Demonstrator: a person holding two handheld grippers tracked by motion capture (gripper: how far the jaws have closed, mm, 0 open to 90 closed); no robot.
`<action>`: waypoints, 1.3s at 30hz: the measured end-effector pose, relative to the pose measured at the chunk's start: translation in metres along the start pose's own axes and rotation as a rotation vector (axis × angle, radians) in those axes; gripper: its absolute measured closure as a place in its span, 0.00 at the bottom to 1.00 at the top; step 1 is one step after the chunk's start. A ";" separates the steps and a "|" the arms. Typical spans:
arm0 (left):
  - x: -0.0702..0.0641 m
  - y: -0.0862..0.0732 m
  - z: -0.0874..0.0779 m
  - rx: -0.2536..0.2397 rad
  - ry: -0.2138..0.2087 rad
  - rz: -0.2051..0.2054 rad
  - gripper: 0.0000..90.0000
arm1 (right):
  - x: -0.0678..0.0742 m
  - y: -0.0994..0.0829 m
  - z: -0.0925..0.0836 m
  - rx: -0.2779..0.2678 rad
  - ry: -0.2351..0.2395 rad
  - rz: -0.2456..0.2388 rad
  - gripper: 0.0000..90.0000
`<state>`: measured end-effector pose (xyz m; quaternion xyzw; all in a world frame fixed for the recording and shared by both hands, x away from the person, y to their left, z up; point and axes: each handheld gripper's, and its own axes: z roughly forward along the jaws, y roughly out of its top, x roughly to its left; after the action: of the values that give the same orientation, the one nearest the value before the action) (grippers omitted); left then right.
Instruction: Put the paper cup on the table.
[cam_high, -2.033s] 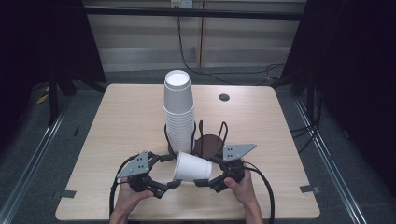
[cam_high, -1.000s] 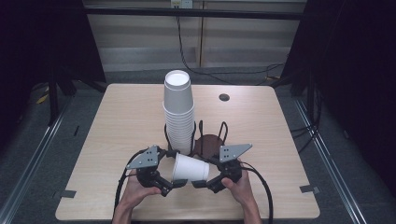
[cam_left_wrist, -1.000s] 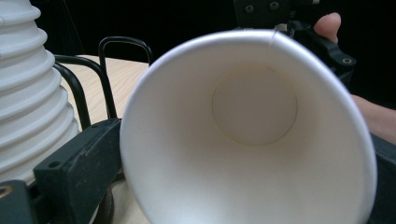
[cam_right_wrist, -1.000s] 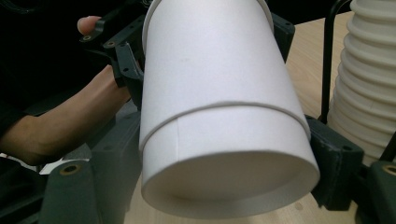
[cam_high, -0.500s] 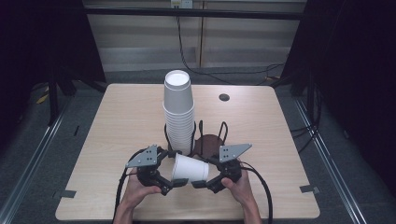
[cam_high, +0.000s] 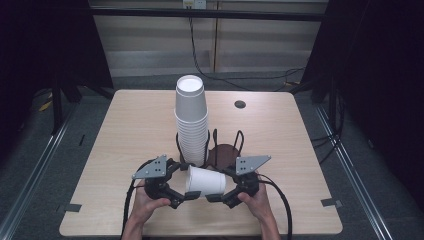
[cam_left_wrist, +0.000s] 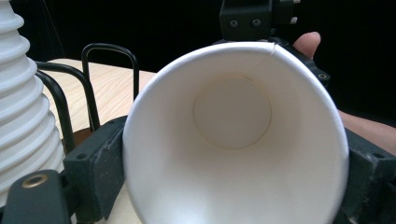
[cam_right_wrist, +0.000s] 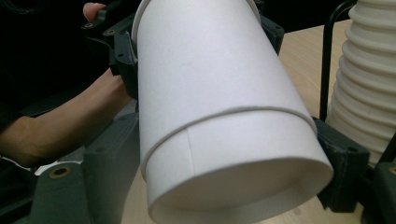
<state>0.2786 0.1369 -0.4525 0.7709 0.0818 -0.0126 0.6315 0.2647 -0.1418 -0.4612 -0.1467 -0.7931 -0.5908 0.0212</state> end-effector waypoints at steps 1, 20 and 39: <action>0.000 0.001 0.000 0.010 0.010 0.007 0.13 | 0.000 0.000 0.000 0.001 -0.004 0.000 0.22; 0.005 0.004 -0.016 0.060 0.096 -0.027 0.13 | 0.008 -0.010 -0.017 -0.102 -0.251 0.021 0.14; 0.013 0.004 -0.042 0.134 0.188 -0.051 0.13 | 0.011 -0.033 -0.032 -0.254 -0.542 0.005 0.14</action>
<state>0.2883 0.1784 -0.4415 0.8069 0.1591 0.0380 0.5675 0.2416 -0.1781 -0.4802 -0.3025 -0.6892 -0.6247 -0.2081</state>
